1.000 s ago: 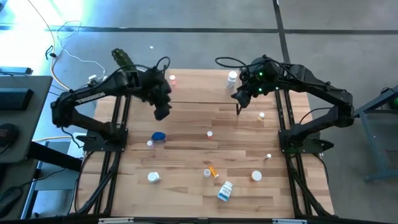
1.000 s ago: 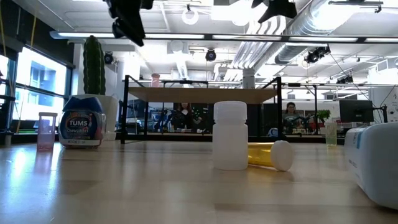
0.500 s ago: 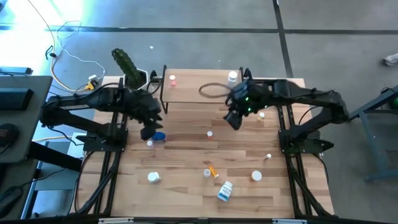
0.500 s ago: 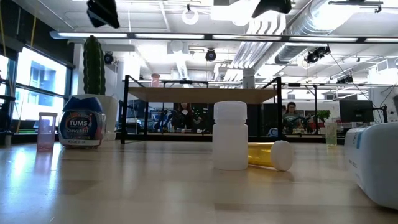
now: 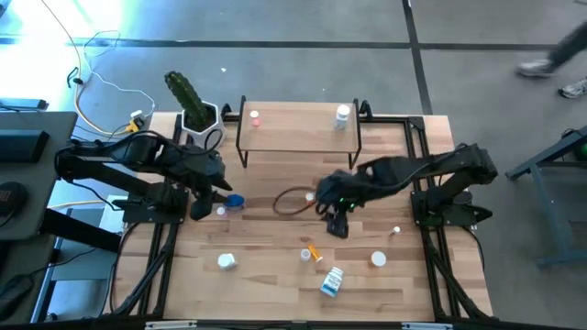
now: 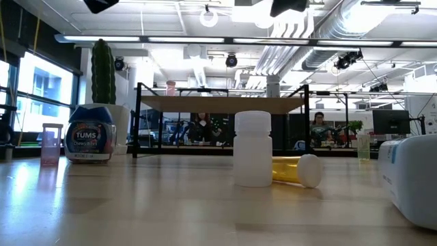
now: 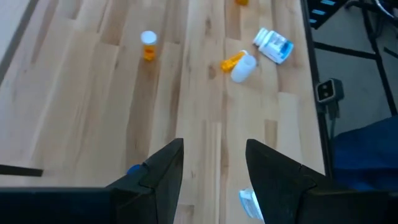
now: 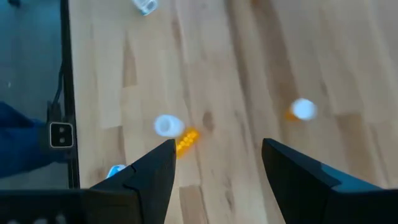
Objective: Pick and place medicine bottles onto shelf by color
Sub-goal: Put the transparent small pill bottle on the shelf
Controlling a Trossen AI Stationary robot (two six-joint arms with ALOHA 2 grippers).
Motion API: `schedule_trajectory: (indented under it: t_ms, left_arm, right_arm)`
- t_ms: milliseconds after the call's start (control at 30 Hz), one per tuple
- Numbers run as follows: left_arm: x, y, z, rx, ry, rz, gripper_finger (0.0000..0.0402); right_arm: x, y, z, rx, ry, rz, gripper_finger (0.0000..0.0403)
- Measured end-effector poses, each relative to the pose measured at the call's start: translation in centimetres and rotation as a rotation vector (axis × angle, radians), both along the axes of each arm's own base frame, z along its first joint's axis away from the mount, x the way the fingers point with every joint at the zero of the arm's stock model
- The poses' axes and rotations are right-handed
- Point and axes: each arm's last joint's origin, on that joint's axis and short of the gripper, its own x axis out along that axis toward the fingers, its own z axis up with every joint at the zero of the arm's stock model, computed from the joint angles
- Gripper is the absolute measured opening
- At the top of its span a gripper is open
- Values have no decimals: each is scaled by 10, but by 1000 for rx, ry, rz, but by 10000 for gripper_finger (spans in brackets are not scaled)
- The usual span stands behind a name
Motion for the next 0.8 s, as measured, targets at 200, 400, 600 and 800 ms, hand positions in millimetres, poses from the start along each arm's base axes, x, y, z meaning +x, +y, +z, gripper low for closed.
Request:
schedule_trajectory:
  t_ms: [200,400,600,800]
  left_arm:
    - [0,-4,0,0,1,-23,165]
    - [0,-5,0,5,1,-32,165]
    - [0,-5,0,5,3,-32,165]
    - [0,-5,0,5,4,-33,165]
  right_arm:
    - [23,31,-28,-29,4,114,229]
    - [43,55,-58,-36,11,163,229]
    - [59,71,-88,-58,39,178,229]
    - [63,79,-107,-80,80,183,229]
